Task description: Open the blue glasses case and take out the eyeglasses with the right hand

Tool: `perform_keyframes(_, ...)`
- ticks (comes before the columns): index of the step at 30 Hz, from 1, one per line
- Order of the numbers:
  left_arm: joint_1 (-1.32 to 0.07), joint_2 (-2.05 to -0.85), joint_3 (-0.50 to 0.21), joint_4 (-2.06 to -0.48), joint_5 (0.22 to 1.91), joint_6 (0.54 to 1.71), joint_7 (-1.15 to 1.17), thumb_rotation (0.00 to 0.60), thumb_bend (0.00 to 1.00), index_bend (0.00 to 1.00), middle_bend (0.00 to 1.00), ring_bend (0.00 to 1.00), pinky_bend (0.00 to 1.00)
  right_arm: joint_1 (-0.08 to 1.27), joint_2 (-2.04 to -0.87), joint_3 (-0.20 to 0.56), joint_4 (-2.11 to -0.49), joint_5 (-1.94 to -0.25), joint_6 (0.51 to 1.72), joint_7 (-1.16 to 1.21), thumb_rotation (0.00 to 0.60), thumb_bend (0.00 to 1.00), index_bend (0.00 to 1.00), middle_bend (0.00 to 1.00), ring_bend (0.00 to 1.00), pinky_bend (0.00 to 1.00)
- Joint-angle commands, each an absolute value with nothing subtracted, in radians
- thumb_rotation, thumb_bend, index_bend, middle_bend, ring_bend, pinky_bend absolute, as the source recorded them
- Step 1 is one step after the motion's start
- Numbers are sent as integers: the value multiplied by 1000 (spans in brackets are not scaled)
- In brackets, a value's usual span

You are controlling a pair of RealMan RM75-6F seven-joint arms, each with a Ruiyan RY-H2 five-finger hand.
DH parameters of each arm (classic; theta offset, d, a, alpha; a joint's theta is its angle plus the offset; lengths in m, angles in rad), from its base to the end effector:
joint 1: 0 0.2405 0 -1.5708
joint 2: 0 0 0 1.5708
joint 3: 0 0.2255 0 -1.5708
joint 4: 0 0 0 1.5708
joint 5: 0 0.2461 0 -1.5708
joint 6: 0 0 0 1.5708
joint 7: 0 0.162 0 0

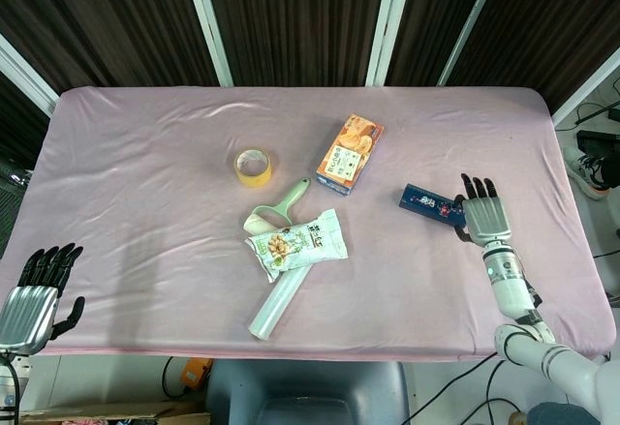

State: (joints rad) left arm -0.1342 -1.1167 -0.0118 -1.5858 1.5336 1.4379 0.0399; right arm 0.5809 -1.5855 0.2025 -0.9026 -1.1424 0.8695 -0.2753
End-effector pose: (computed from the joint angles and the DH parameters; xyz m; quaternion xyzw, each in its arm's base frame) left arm -0.2962 0.2051 0.1015 -0.6415 -0.3679 -0.3631 0.5668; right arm -0.3138 -0.3965 0.0177 0.6817 -0.3492 0.2135 0.6065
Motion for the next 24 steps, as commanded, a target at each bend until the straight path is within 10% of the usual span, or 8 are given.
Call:
perform_keyframes(1,-133,-1116,-11,-1585,1535,1439,37,600,420,0,44,38,31,581,-1584,203,-904,-1140,871,-278,600,479,510,0,0,0)
perform_keyframes(24,-135,-1124,-11,-1587,1526,1431,63,600,420,0,44,39,33,644,-1576,267,-837,-1030,807,-348,600,664,562,0,0,0)
